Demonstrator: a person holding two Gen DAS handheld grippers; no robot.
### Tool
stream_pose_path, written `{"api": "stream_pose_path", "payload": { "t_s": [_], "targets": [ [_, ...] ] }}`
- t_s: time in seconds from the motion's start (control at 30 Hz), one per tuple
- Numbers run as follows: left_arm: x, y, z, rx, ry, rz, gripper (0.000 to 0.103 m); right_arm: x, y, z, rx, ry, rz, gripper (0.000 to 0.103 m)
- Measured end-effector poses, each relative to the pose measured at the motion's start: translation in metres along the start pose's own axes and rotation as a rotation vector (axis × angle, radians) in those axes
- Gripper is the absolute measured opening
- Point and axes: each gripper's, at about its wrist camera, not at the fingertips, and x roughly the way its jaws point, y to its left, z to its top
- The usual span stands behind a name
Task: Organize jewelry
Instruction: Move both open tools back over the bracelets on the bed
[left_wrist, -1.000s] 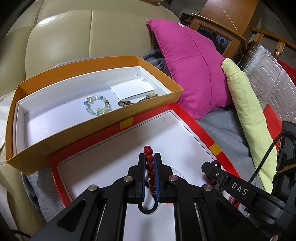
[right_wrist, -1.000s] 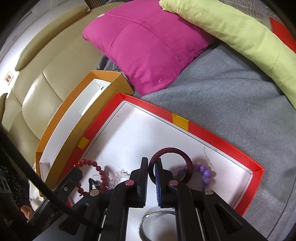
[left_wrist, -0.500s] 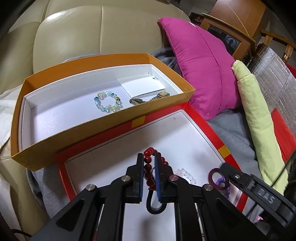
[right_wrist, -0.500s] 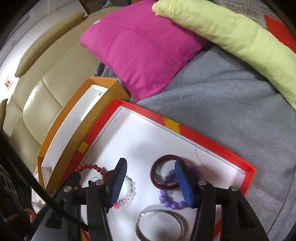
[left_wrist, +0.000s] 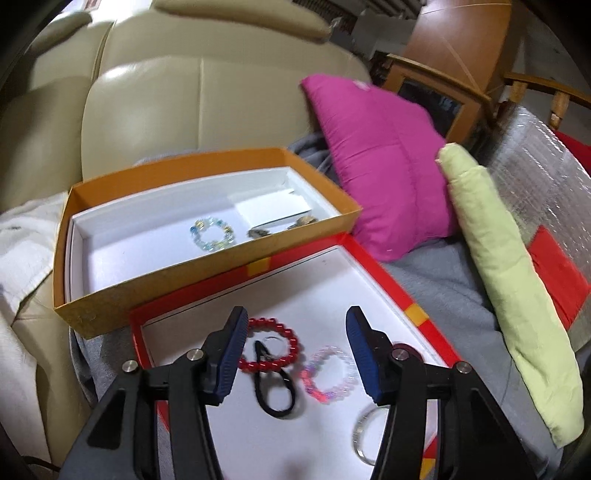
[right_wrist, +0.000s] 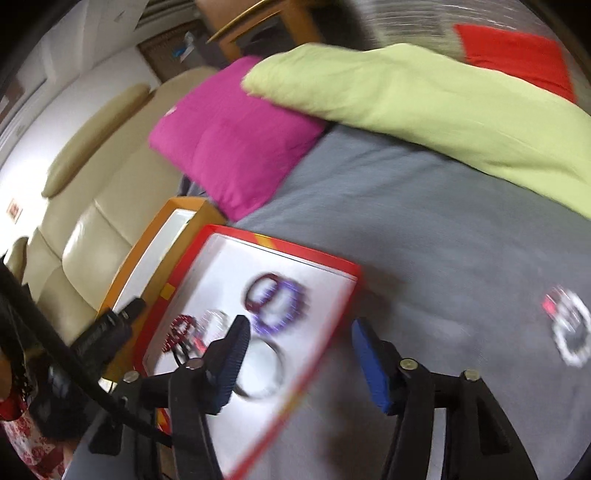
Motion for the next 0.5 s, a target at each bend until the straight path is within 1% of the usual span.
{"api": "stream_pose_path", "payload": {
  "t_s": [0.1, 0.2, 0.27, 0.3, 0.33, 0.37, 0.5],
  "targets": [
    [-0.013, -0.02, -0.009, 0.055, -0.034, -0.024, 0.058, -0.024, -0.04, -0.027, 0.097, -0.011, -0.037, 0.065],
    [-0.026, -0.049, -0.026, 0.146, -0.061, -0.062, 0.061, -0.047, -0.079, -0.053, 0.191, -0.029, -0.068, 0.065],
    [-0.034, -0.074, -0.043, 0.234, -0.072, -0.098, 0.063, -0.058, -0.099, -0.066, 0.238, -0.035, -0.08, 0.065],
    [-0.036, -0.083, -0.051, 0.269, -0.071, -0.113, 0.064, -0.065, -0.11, -0.071, 0.261, -0.038, -0.086, 0.065],
    [-0.038, -0.095, -0.061, 0.315, -0.064, -0.137, 0.067, -0.071, -0.121, -0.076, 0.279, -0.041, -0.096, 0.065],
    [-0.039, -0.109, -0.073, 0.372, -0.048, -0.168, 0.069, -0.076, -0.128, -0.079, 0.289, -0.043, -0.104, 0.065],
    [-0.036, -0.149, -0.112, 0.569, 0.006, -0.221, 0.069, -0.093, -0.158, -0.08, 0.326, -0.057, -0.145, 0.065]
  ]
}}
